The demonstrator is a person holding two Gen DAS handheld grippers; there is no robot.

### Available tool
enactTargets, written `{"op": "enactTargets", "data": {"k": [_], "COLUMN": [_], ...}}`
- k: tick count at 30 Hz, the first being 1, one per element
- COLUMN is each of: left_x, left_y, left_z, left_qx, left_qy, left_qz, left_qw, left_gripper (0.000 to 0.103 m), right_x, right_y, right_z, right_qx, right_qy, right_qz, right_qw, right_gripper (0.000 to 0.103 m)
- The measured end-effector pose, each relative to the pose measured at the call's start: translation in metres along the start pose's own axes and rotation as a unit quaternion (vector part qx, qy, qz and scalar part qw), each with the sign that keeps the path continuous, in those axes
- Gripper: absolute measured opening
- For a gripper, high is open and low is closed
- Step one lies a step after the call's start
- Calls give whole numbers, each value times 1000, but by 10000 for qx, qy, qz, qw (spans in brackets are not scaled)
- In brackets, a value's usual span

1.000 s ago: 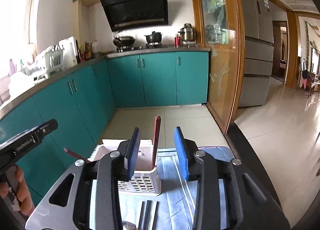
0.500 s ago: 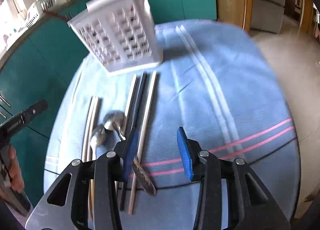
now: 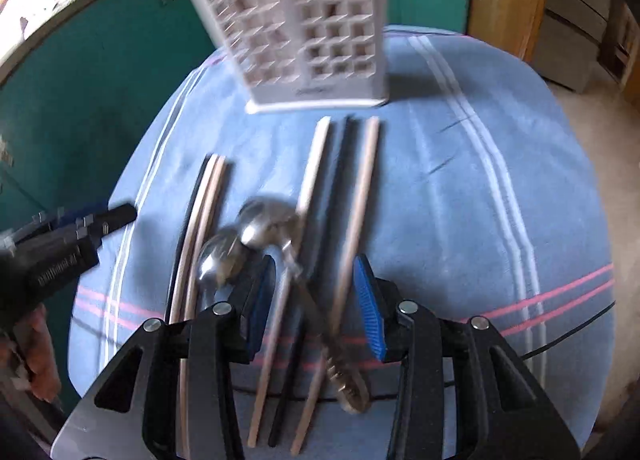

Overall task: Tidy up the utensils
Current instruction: 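Grasp a black chopstick with the left tool while the right tool grasps a beige chopstick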

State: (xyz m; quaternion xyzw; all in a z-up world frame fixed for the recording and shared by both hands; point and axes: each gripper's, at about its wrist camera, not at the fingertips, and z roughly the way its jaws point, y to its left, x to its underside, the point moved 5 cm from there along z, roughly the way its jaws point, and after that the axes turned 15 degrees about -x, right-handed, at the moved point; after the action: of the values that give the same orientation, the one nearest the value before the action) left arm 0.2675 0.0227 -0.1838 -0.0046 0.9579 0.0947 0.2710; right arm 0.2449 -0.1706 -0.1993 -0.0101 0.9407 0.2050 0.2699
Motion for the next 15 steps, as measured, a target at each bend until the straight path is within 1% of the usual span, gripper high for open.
{"op": "enactTargets", "data": {"k": [2,4,5,7,8,9,11,15], "left_x": [-5,-12,-13,-10,-10,-10,-10,-11], "left_y": [-8,-21,-28,-38,-41,-43,-43,-37], "left_z": [4,12,17,24,23,23,24,28], "left_qx": [141,264,241,221,237,247,255,278], "left_qy": [-18,11,58,172,73,63,91,191], "left_qz": [5,119,198,387,406,458,434,327], "left_qw": [9999,9996,9995,9989,9989,9986,9987,9989], "left_gripper": [45,45,45,45,45,47,47,50], "right_x": [-11,-18,-20,-22,-23,-22,-20,-16], "right_y": [-11,-21,-25,-28,-30,-31,-33,-36], "right_z": [0,3,4,5,6,7,8,14], "right_qx": [156,315,354,317,306,312,333,328], "right_qy": [-109,-98,-98,-109,-105,-96,-70,-9], "right_qz": [87,152,188,246,247,248,262,281], "right_qw": [9998,9993,9991,9991,9992,9992,9991,9991], "right_gripper": [41,41,41,41,41,41,41,41]}}
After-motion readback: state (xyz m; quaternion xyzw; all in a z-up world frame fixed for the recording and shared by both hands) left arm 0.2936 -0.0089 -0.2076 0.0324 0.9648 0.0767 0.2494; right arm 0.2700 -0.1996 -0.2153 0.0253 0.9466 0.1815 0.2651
